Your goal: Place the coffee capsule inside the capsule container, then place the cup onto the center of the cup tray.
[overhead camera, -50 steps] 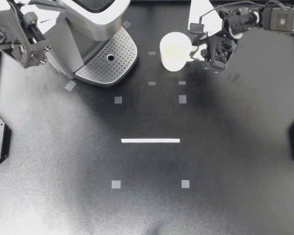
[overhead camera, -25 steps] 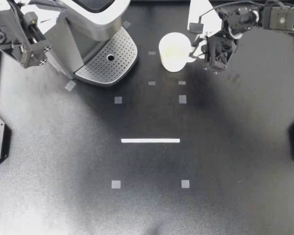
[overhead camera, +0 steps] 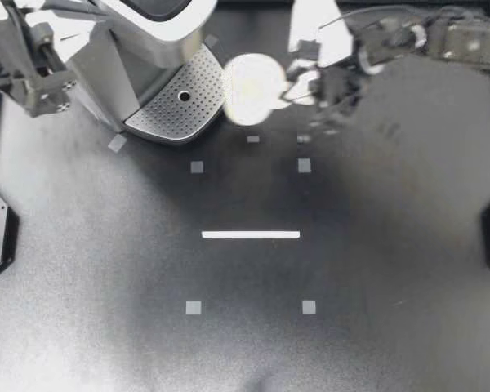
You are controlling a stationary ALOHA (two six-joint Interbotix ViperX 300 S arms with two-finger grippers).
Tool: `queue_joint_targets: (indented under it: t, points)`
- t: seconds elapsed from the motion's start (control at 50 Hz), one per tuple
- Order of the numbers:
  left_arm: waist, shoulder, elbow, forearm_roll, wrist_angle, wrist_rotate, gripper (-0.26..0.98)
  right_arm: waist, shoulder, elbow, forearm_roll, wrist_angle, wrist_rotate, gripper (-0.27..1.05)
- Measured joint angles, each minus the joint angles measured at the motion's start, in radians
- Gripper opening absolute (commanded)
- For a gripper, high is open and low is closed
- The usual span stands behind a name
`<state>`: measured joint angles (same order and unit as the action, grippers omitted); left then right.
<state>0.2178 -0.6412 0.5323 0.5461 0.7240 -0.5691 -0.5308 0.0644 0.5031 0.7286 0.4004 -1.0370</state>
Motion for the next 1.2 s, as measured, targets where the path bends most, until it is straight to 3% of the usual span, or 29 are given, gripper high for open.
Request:
queue_joint_targets:
  t: [0.46,1.2]
  points:
    - [0.000,-0.064,0.043,-0.009,0.002,-0.006,0.12,0.012,0.178,-0.189,0.000,-0.015,-0.002,0.08]
    - [0.000,-0.067,0.051,-0.009,0.002,-0.005,0.12,0.018,0.281,-0.304,-0.005,0.006,-0.003,0.08]
